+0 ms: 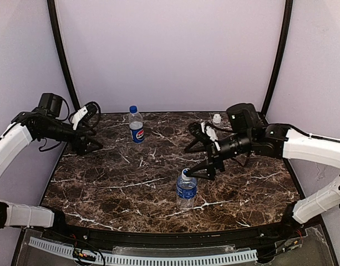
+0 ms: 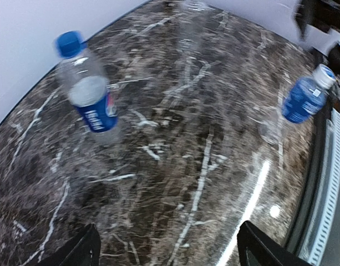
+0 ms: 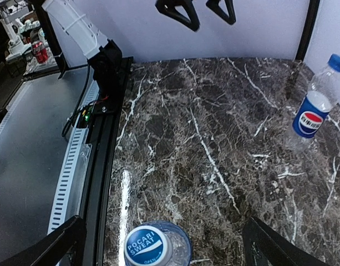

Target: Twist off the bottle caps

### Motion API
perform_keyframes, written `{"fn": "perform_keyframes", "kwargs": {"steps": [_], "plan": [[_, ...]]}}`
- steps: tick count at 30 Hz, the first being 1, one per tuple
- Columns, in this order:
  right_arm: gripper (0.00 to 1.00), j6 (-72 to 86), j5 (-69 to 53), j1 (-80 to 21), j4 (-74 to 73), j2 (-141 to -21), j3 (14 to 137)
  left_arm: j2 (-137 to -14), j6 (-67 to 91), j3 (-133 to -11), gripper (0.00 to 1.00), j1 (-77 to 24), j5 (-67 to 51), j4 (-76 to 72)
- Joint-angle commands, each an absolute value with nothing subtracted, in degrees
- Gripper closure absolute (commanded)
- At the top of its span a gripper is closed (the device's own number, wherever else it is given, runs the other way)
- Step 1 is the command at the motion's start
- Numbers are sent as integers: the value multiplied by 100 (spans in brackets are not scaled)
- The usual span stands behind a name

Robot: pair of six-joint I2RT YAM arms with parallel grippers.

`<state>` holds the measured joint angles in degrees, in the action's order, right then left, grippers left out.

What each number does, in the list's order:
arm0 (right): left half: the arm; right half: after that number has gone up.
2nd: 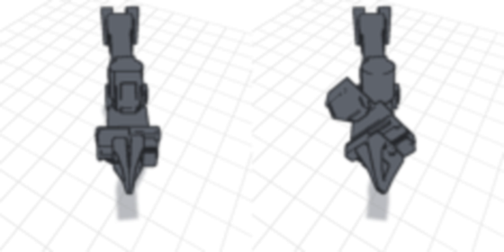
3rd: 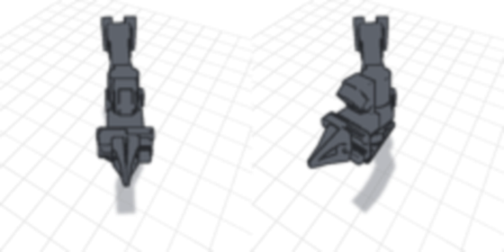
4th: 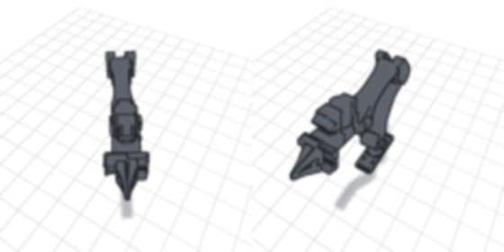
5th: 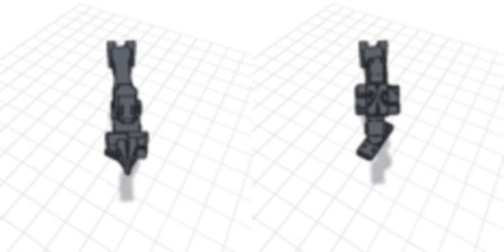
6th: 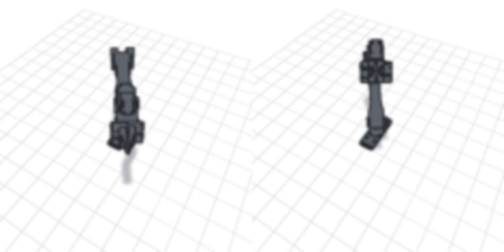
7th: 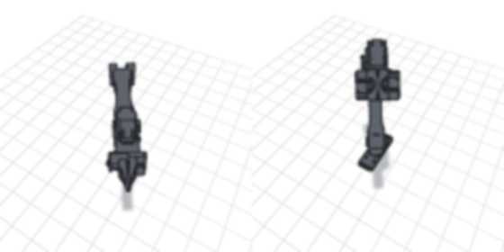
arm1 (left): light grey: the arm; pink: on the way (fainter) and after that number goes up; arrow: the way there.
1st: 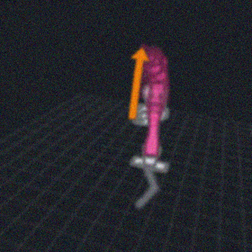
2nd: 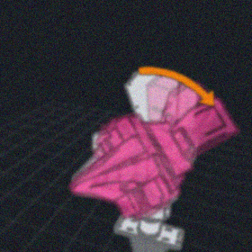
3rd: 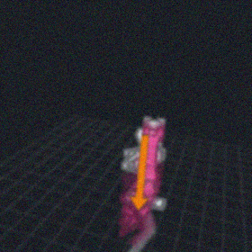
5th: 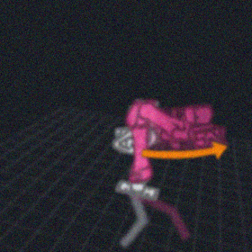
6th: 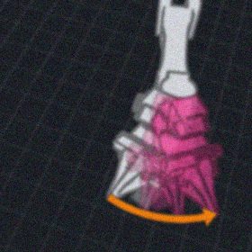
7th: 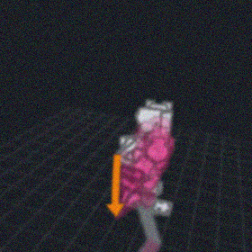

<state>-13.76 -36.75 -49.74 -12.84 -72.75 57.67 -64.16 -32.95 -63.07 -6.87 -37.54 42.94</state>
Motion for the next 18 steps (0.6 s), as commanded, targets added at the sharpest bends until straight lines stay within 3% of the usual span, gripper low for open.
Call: {"fn": "perform_keyframes", "kwargs": {"steps": [1, 5, 11, 15, 18], "plan": [[2, -1632, -3363, -5330, -1639, -7636, 5911, -5946, -3912, -6291, 14, -1314, -3845, 6024], [7, -1620, -3169, -5422, -1426, -7729, 5728, -5444, -3887, -5892, 13, -1523, -3870, 5653], [40, -1525, -3079, -5423, -1331, -7751, 5631, -5341, -3619, -5659, 11, -1542, -4051, 5016], [41, -1477, -2965, -5422, -1397, -7682, 5490, -5387, -3670, -5672, 11, -1547, -4152, 4942], [51, -1407, -2952, -5423, -1328, -7638, 5436, -5396, -3710, -5658, 11, -1567, -4177, 4869]]}}
